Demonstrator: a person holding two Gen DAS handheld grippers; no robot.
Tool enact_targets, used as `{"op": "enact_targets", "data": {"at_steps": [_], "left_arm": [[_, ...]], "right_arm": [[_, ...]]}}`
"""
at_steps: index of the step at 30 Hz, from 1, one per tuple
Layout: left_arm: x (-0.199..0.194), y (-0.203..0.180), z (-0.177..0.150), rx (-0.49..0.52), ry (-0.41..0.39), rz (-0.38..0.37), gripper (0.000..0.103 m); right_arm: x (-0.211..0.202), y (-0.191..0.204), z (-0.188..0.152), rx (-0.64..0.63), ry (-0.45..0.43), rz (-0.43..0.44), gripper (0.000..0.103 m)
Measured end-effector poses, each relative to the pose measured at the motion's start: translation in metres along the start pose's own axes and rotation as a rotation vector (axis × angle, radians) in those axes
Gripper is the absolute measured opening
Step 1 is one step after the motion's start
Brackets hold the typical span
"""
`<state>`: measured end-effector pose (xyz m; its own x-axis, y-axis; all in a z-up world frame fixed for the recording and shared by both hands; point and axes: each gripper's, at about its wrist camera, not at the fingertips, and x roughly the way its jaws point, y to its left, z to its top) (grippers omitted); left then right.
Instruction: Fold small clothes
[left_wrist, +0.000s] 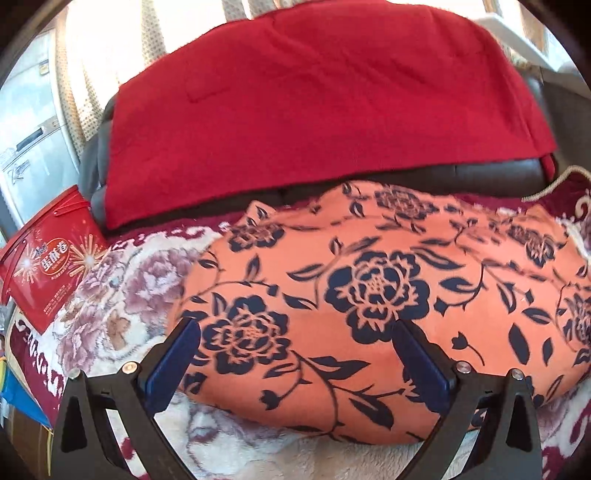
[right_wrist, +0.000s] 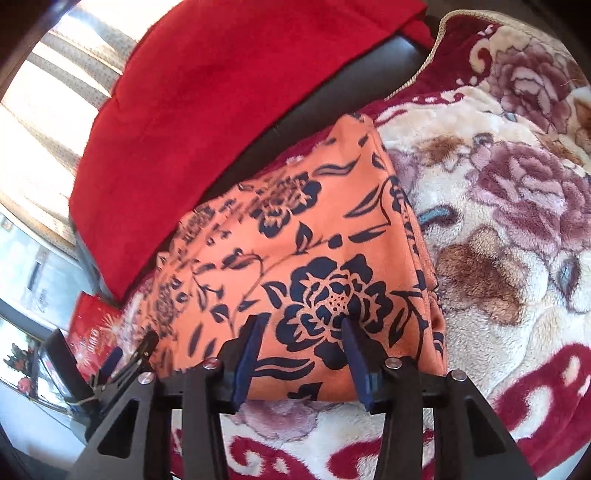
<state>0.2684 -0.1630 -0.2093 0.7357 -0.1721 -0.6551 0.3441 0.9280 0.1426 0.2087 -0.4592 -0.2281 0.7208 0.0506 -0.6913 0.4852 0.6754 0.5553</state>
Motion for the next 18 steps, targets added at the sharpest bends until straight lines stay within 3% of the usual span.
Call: {"op": "enact_targets", "data": {"at_steps": [4, 7, 11, 18], "left_arm": [[-0.007, 0.027, 0.001, -0.073, 0.004, 0.030, 0.103], [-0.004, 0.067, -0.004, -0.216, 0.048, -0.002, 0.103], [0.011, 0.112, -0.019, -0.346, 0.134, -0.034, 0.103], [0.031, 0.151, -0.047, -0.536, 0.263, -0.233, 0.101]], "right_arm": [[-0.022, 0.001, -0.001, -0.015, -0.072, 0.074, 0.050], [-0.027, 0.000, -0.004, 0.013, -0.054, 0.178, 0.050], [-0.030, -0.002, -0.016, 0.037, -0.032, 0.227, 0.054], [-0.014, -0.016, -0.036, 0.127, 0.034, 0.273, 0.058]]}}
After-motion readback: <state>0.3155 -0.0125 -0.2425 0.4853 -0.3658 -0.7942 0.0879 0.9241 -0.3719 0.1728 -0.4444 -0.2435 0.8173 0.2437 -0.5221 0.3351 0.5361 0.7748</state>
